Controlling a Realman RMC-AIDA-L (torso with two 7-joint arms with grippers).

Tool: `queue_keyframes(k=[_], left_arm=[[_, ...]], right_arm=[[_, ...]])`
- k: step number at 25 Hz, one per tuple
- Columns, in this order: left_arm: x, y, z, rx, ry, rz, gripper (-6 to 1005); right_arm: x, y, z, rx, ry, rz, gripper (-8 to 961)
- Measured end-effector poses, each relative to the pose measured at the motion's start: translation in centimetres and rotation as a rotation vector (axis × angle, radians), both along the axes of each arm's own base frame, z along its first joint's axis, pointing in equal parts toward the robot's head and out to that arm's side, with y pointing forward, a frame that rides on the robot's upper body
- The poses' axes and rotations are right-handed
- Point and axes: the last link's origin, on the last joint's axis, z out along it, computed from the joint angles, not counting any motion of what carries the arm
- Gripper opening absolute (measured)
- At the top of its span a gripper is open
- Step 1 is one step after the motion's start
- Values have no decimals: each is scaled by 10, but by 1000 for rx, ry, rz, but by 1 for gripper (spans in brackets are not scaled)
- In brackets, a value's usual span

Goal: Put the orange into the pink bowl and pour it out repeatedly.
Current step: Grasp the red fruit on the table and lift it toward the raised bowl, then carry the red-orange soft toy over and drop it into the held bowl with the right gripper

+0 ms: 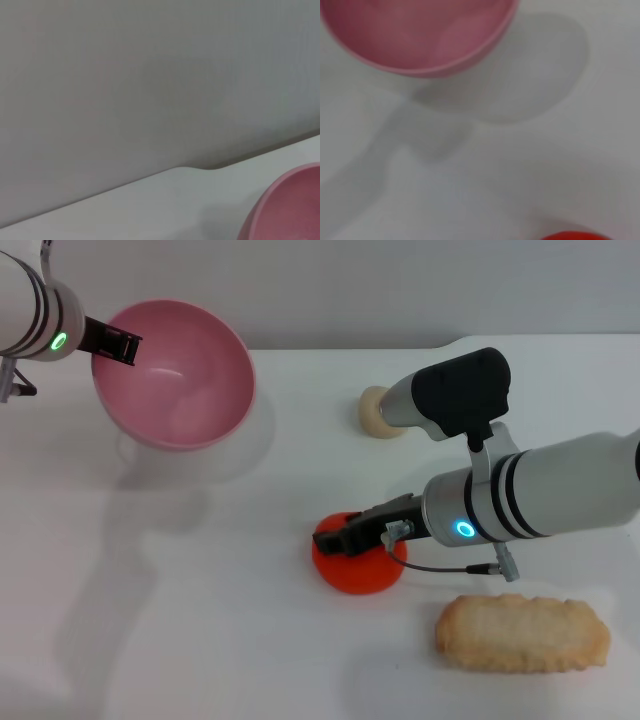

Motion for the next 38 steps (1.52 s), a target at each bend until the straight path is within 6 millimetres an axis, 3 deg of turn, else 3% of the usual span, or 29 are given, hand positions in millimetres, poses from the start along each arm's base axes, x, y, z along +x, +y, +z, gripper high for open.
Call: queue_keyframes(k=[3, 7, 12, 16, 18, 19, 22, 27, 28, 30, 38], left_arm=[[0, 0, 0, -4, 5, -6, 46], [1, 1, 0, -4, 1, -12, 46], [0, 1, -2, -5, 0, -15, 46], [-4, 0, -6, -23, 3, -6, 46], [-4, -1, -10, -39, -5, -2, 46], [-4, -1, -12, -46, -10, -1, 46], [-2, -4, -19, -83, -29, -8, 46], [7, -9, -34, -139, -40, -30, 46], [18, -13, -48, -192, -38, -61, 46], [23, -16, -55, -217, -34, -75, 46], [40, -23, -69, -271, -55, -118, 46]], right_arm=[[-1, 0, 1, 3, 1, 20, 555], [-5, 1, 4, 9, 7, 41, 440], [-24, 0, 17, 40, 55, 98, 289], [-43, 1, 42, 87, 108, 150, 148], [-53, 1, 58, 121, 129, 184, 124], [-62, 1, 75, 168, 136, 222, 112], [-71, 2, 90, 212, 134, 258, 76], [-88, 3, 109, 266, 147, 314, 56], [-90, 3, 110, 271, 148, 323, 62], [-94, 3, 112, 275, 151, 334, 75], [-87, 9, 108, 284, 160, 304, 124]])
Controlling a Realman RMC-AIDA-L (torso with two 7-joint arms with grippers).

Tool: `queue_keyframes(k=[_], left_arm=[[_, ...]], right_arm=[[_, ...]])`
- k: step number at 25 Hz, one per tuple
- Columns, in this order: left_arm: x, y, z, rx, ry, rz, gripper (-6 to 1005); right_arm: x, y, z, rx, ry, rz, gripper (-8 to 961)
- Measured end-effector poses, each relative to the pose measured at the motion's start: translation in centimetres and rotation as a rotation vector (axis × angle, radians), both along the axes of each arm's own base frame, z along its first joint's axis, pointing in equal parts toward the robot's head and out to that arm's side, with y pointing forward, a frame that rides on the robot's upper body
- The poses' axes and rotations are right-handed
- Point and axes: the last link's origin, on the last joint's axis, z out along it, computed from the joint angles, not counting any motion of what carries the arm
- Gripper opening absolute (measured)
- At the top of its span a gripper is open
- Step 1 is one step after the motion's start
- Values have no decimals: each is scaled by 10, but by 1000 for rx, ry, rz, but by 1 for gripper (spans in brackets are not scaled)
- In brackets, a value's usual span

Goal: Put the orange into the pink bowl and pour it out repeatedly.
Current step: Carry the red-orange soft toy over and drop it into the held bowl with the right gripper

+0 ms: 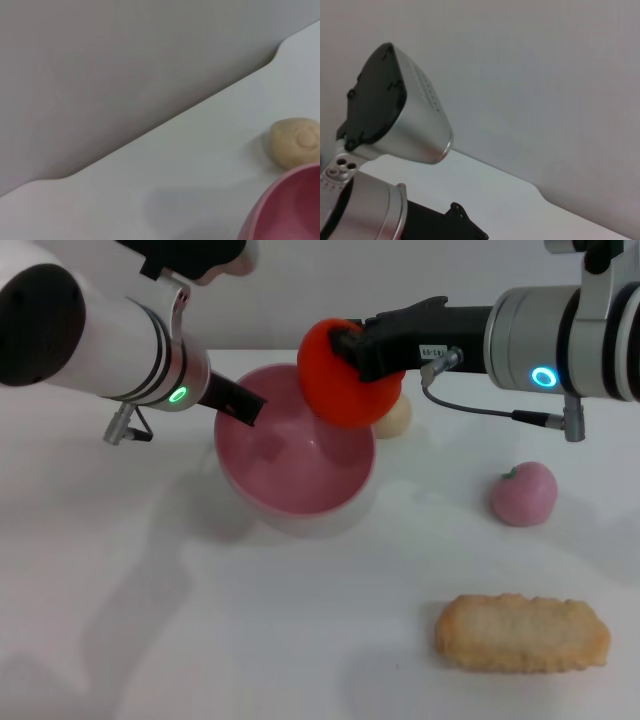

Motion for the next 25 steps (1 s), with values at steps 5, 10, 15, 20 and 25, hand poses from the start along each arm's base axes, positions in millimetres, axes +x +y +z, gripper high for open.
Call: queue_keyframes(k=[5, 10, 15, 20, 25], left_arm=[[4, 1, -1, -2, -7, -11, 46], [7, 3, -2, -5, -21, -13, 46], [9, 1, -5, -22, -36, -11, 45], [10, -4, -11, -63, -56, -5, 45], [2, -8, -23, -111, -64, 40, 46]], right_arm=[[4, 0, -2, 2, -7, -5, 155], [7, 2, -1, 9, -1, -18, 267], [13, 6, 16, 134, -16, 3, 449], [35, 5, 45, 327, -46, 3, 535], [55, -2, 63, 481, -45, 15, 537]])
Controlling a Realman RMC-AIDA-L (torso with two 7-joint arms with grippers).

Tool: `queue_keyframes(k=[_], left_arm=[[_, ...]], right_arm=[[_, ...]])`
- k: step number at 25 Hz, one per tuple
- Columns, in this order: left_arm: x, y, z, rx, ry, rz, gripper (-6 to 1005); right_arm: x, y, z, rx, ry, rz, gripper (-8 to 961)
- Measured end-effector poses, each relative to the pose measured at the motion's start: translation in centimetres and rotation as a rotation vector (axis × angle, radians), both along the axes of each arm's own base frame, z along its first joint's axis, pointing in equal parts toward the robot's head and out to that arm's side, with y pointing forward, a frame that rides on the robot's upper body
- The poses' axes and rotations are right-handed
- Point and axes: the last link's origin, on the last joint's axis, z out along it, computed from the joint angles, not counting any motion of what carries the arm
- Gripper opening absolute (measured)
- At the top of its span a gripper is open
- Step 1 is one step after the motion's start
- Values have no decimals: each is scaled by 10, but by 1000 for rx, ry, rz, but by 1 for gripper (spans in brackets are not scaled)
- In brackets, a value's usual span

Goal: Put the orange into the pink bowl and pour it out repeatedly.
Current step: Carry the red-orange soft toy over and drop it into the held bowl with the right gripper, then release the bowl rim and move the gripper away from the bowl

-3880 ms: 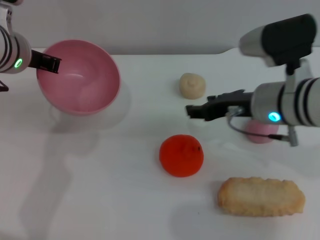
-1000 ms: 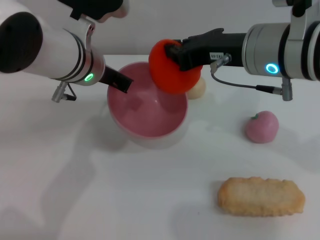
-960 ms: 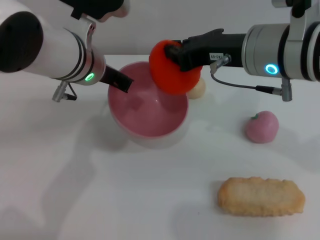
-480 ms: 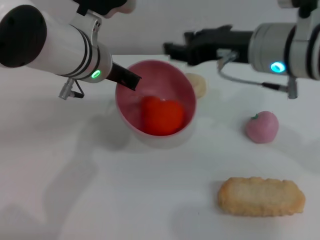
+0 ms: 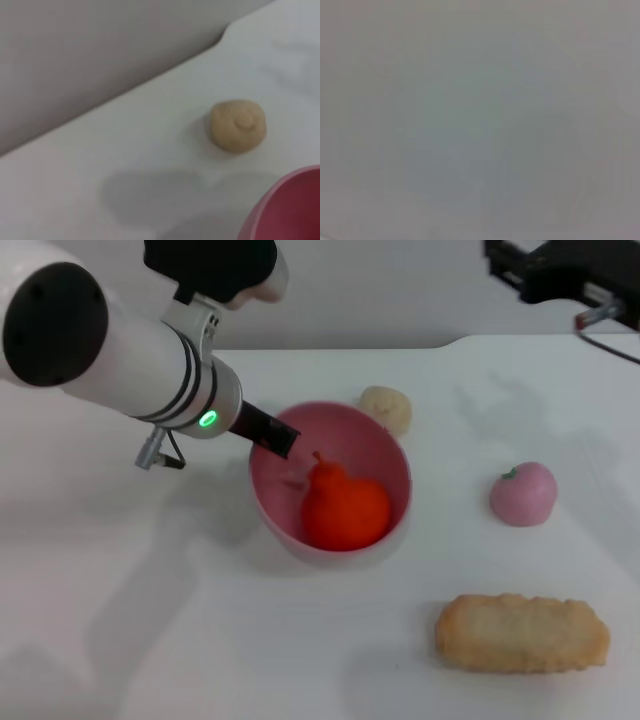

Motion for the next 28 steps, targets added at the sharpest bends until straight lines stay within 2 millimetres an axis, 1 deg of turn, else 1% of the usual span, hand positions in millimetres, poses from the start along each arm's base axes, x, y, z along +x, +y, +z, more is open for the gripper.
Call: queue_keyframes(k=[3, 8, 13, 22, 27, 28], left_arm=[[-5, -1, -6, -19, -4, 22, 45], [-10, -3, -14, -39, -24, 44, 45], [-14, -5, -17, -47, -25, 55, 46], [-14, -8, -19, -61, -44, 63, 46], [-12, -6, -19, -43, -64, 58, 45], [-12, -6, -19, -43, -64, 58, 78]], right_arm=[[10, -2, -1, 14, 11, -23, 539], [18, -2, -6, -4, 7, -49, 542], [17, -3, -10, -18, 7, -48, 545], [17, -3, -13, -28, 5, -49, 550], [20, -4, -13, -31, 3, -56, 552], [21, -3, -14, -33, 2, -58, 553]])
